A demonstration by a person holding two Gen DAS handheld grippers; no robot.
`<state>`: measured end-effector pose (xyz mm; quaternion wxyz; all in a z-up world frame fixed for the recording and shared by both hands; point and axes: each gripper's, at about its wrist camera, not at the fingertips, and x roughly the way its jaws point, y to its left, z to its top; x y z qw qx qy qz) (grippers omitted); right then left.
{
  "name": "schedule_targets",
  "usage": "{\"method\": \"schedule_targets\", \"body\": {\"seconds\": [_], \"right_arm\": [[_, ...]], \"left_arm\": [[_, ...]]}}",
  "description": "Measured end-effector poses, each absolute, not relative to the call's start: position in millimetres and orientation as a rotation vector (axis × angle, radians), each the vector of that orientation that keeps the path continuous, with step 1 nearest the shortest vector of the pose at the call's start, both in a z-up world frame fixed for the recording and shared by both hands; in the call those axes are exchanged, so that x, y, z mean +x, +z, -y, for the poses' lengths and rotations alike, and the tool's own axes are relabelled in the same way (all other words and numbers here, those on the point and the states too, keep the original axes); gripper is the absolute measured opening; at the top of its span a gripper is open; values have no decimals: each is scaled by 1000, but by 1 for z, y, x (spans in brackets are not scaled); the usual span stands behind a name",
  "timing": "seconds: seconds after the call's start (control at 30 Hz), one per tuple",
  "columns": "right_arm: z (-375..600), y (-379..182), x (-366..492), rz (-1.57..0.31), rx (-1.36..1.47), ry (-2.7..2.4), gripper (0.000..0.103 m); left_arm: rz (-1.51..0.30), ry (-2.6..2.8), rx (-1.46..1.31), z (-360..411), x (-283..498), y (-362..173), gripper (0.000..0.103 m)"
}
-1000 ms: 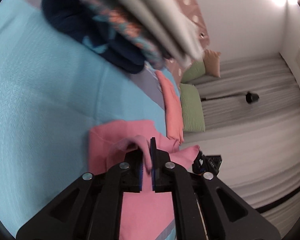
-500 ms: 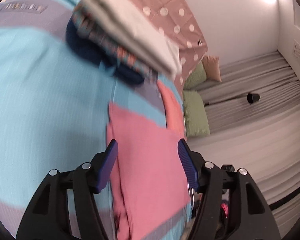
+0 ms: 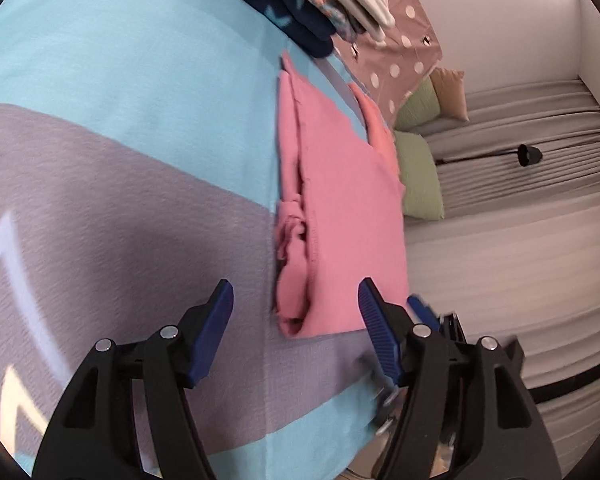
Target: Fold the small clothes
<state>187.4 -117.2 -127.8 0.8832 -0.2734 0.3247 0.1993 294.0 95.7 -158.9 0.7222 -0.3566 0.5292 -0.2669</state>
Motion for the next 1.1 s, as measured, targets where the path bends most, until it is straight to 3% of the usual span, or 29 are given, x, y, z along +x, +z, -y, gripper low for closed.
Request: {"method": "schedule_targets", "body": {"seconds": [0.3,0.37,0.43,0.47,0.7,1.1], "right_arm": [[42,-169,199,-566,-911,290,80],[34,-176,205,-539,-949,262,68],[29,-183,209,-557,-965,252,18],[27,-189,210,-551,-996,220,14],[34,-169,217,-495,-890,145,9],[43,-152,213,-493,-840,147,9]], "left_arm": [[-1133,-591,-823,-124,280,-166,66],[-1142,-577,-830,-127,282,-171,66],[-1154,-583,-844,-129,281,-176,66],[-1160,-592,-849,-130,281,-178,66],[-1217,-686,-852,-114,288,-184,66],[-1330,-700,-1005,-65,378,-190,66]]}}
